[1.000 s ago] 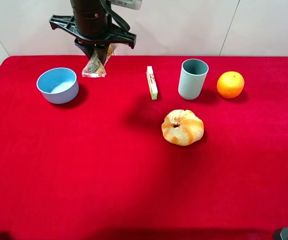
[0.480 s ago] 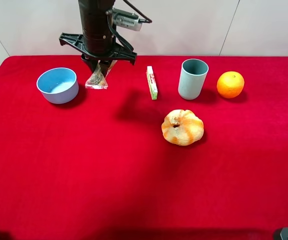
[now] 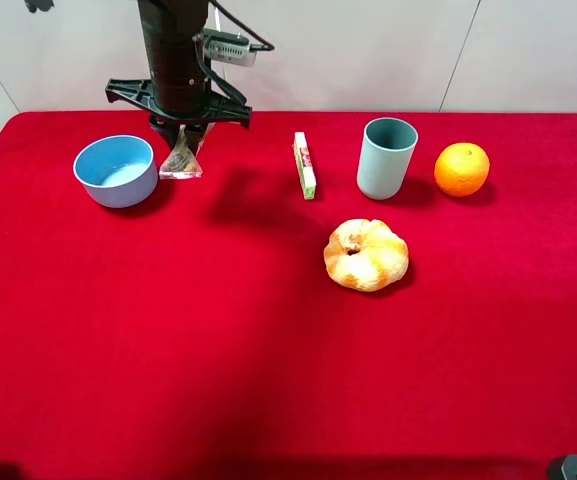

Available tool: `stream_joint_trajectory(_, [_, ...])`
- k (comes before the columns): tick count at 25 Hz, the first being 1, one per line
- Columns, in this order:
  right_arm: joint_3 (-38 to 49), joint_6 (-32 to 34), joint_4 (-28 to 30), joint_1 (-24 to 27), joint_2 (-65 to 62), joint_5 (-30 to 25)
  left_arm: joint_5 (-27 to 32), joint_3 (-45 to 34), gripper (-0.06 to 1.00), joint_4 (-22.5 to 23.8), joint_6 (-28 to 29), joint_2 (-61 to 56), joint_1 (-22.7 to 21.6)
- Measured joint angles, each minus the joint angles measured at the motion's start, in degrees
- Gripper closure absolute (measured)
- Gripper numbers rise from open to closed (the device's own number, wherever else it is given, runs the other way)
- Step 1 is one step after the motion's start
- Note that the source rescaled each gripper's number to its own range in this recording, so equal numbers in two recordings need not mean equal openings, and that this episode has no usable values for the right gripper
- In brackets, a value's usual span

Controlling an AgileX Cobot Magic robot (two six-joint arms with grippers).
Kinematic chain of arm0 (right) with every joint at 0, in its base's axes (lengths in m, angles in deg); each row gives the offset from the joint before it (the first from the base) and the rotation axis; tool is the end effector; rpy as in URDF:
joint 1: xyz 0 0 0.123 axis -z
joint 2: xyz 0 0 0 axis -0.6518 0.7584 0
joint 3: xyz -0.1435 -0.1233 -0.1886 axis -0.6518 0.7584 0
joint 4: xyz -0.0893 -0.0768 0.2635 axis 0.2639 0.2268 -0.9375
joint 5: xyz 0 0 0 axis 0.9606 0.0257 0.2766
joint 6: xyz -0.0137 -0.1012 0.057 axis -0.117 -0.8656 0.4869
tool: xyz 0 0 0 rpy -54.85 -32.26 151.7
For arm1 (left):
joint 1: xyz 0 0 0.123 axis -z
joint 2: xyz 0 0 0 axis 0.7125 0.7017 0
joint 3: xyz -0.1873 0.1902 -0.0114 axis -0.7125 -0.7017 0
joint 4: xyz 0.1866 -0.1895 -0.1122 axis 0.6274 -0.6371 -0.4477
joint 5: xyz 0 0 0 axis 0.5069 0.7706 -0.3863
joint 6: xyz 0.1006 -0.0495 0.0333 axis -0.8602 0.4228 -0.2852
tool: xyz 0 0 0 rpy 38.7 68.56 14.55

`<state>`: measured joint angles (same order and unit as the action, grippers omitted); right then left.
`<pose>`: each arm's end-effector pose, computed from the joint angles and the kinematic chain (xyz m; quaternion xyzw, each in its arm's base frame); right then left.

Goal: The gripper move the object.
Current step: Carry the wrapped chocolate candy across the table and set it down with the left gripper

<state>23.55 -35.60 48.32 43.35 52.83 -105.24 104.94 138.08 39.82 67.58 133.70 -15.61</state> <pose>0.0704 0.0042 0.2882 0.0061 0.8399 0.0170 0.5425 0.4208 -0.2132 0.1199 0.0549 0.9887 0.0529 0.1291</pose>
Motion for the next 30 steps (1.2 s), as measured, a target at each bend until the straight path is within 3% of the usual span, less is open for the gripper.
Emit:
stream_joint_trajectory(24, [0.00, 0.00, -0.05, 0.00, 0.00, 0.00, -1.99, 0.00, 0.94, 0.20, 2.46, 7.31, -0.73])
stream_joint_trajectory(27, [0.00, 0.00, -0.05, 0.00, 0.00, 0.00, -1.99, 0.00, 0.89, 0.20, 2.63, 7.31, -0.73])
stream_joint_trajectory(30, [0.00, 0.00, -0.05, 0.00, 0.00, 0.00, -1.99, 0.00, 0.75, 0.20, 2.63, 7.31, -0.73])
